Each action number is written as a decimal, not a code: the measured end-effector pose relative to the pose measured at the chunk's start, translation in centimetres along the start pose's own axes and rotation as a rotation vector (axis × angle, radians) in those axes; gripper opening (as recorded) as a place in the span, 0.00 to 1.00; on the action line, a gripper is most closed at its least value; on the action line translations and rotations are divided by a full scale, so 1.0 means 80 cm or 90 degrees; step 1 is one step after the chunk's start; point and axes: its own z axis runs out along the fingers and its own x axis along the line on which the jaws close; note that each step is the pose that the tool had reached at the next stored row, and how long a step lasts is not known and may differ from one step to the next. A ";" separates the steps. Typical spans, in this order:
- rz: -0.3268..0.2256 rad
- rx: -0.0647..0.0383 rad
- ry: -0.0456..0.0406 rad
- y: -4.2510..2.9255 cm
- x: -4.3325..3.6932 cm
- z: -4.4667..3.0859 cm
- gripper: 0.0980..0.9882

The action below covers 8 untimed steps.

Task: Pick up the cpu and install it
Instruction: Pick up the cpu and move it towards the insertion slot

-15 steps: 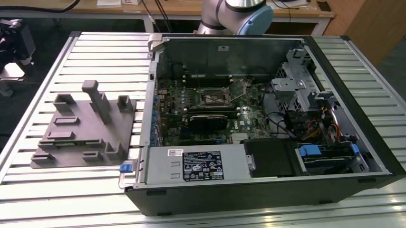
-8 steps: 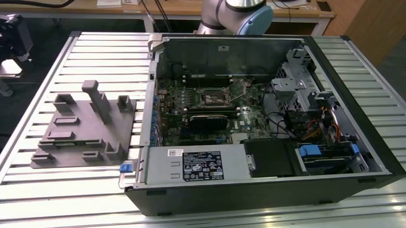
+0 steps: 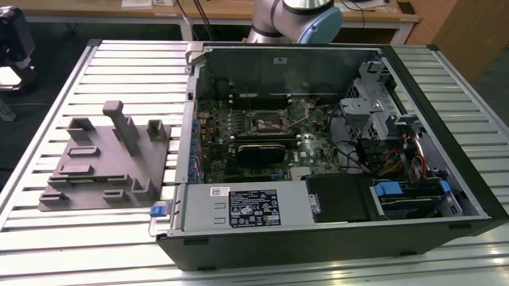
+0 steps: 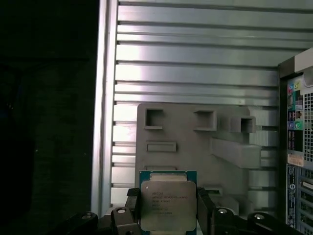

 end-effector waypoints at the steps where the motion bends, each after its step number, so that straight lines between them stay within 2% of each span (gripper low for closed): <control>1: 0.000 0.000 0.0000 0.0001 0.000 -0.0022 0.50; 8: 0.000 0.000 0.0000 0.0006 0.000 -0.0137 0.50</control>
